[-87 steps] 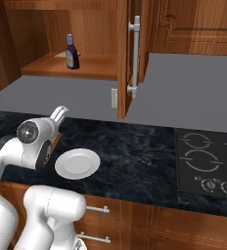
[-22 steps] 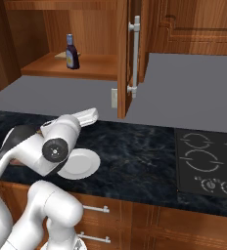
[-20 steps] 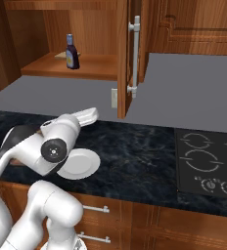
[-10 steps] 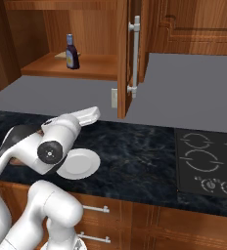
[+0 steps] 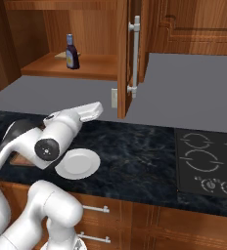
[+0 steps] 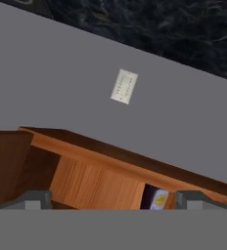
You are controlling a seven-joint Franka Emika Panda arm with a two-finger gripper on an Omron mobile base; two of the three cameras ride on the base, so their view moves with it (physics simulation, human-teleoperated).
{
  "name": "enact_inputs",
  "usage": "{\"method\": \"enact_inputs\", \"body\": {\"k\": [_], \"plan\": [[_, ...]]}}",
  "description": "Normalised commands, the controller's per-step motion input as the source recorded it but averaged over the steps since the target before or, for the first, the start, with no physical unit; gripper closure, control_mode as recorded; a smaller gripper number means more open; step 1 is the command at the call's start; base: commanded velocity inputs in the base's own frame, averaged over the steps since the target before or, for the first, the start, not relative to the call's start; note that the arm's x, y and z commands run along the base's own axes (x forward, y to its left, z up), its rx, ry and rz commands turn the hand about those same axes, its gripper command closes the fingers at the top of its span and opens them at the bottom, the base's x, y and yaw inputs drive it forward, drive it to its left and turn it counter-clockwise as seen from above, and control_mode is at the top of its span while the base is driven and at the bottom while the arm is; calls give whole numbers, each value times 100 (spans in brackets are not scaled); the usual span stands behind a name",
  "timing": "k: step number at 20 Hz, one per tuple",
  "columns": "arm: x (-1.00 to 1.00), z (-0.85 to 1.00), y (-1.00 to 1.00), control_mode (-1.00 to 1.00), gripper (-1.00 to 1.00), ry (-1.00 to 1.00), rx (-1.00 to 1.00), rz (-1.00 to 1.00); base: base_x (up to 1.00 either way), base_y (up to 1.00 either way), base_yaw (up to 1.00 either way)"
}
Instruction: Pick the steak from the plate and place it on the cutting board. Then pick the condiment bottle from the cabinet and place it next to the cutting board.
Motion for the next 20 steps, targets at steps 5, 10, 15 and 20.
{"method": "enact_inputs", "body": {"k": [5,10,15,20], "plan": [[-4,48,0,-100,-100,0,16,-11,0,0,0],[-6,44,1,-100,-100,0,16,-10,0,0,0],[-9,40,3,-100,-100,1,17,-9,0,0,0],[-13,33,10,-100,-100,1,16,-7,0,0,0]]}}
